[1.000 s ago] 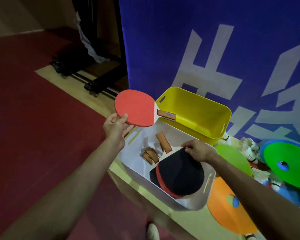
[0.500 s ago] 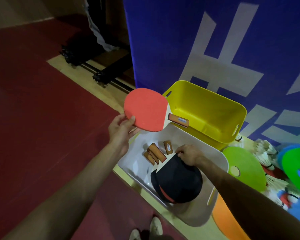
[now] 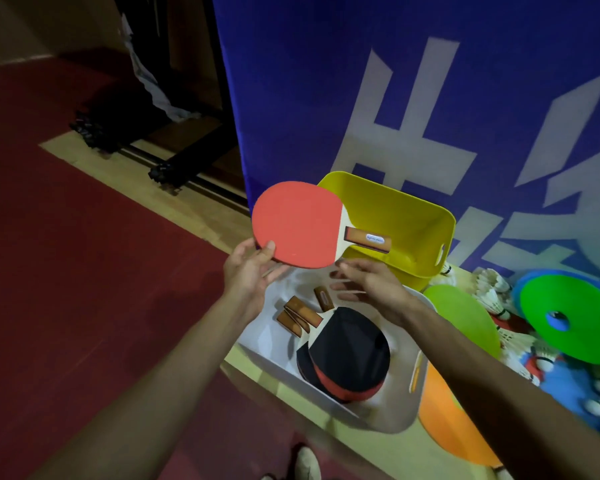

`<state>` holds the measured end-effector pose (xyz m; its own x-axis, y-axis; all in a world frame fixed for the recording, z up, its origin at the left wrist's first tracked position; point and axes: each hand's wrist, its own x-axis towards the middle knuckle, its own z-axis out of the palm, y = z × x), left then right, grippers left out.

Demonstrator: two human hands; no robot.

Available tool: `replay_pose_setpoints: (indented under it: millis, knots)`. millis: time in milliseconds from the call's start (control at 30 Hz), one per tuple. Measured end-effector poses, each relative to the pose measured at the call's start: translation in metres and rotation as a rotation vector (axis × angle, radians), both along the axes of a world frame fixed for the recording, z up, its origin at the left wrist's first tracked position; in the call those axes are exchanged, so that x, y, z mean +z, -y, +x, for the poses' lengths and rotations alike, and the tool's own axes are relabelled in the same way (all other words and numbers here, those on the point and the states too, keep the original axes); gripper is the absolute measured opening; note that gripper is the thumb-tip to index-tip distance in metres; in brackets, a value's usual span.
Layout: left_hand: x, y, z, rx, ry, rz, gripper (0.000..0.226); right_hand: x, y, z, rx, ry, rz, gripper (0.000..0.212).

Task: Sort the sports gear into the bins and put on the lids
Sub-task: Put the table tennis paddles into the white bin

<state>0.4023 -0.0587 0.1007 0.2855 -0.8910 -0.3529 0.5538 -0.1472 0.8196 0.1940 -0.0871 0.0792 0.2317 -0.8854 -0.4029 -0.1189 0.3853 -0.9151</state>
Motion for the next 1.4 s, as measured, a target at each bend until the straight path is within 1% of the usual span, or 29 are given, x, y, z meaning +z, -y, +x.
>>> replay_pose_setpoints:
  millis: [67,133,233,300,367,400,467,533,600,667,767,833,867,933,1000,1100,1200,1267,1400]
  knots:
    - [0.001,-0.005,-0.004,-0.048,-0.036,-0.027,0.037,0.014,-0.006,0.012,-0.097,0.127,-0.016,0.022]
    - [0.001,-0.009,-0.008,-0.091,-0.077,-0.055,0.031,0.022,-0.011,0.021,-0.211,0.201,-0.042,0.018]
    - [0.003,-0.012,-0.013,-0.123,-0.124,-0.047,0.026,0.032,-0.020,0.023,-0.325,0.228,-0.089,0.016]
    - [0.003,-0.012,-0.014,-0.187,-0.086,-0.028,0.023,0.041,-0.024,0.018,-0.338,0.221,-0.122,0.010]
    - [0.004,-0.014,-0.013,-0.298,0.062,0.038,0.011,0.051,-0.026,0.012,-0.323,0.157,-0.168,0.015]
    - [0.005,-0.016,-0.011,-0.371,0.175,0.084,0.010,0.055,-0.026,0.008,-0.320,0.109,-0.196,0.015]
    - [0.006,-0.017,-0.004,-0.534,0.455,0.153,0.022,0.063,-0.026,-0.002,-0.303,-0.004,-0.251,0.003]
    - [0.010,-0.017,0.002,-0.674,0.710,0.162,0.027,0.068,-0.024,-0.013,-0.274,-0.103,-0.295,0.016]
    - [0.015,-0.016,0.008,-0.737,0.841,0.151,0.028,0.071,-0.022,-0.022,-0.248,-0.189,-0.338,0.021]
    - [0.017,-0.015,0.013,-0.738,0.892,0.136,0.028,0.070,-0.020,-0.030,-0.208,-0.279,-0.377,0.021]
    - [0.013,-0.016,0.017,-0.679,0.900,0.124,0.025,0.063,-0.015,-0.040,-0.113,-0.401,-0.410,0.022]
    - [0.009,-0.016,0.018,-0.612,0.855,0.115,0.022,0.056,-0.011,-0.045,-0.053,-0.472,-0.432,0.019]
    - [0.006,-0.016,0.019,-0.576,0.821,0.107,0.019,0.052,-0.008,-0.047,-0.005,-0.536,-0.457,0.018]
    - [0.003,-0.015,0.021,-0.507,0.767,0.085,0.017,0.044,-0.003,-0.050,0.148,-0.726,-0.519,0.017]
    - [0.000,-0.013,0.021,-0.437,0.737,0.058,0.016,0.037,-0.001,-0.047,0.302,-0.834,-0.555,0.019]
    - [0.000,-0.010,0.018,-0.356,0.693,0.023,0.015,0.025,0.003,-0.038,0.522,-0.873,-0.571,0.023]
    - [-0.001,-0.008,0.015,-0.332,0.676,0.013,0.014,0.008,0.010,-0.026,0.742,-0.926,-0.545,0.026]
    - [-0.004,-0.007,0.012,-0.333,0.677,0.022,0.013,-0.004,0.014,-0.018,0.841,-0.948,-0.506,0.028]
    - [-0.010,-0.004,0.008,-0.358,0.703,0.057,0.014,-0.030,0.021,-0.007,0.964,-0.974,-0.432,0.030]
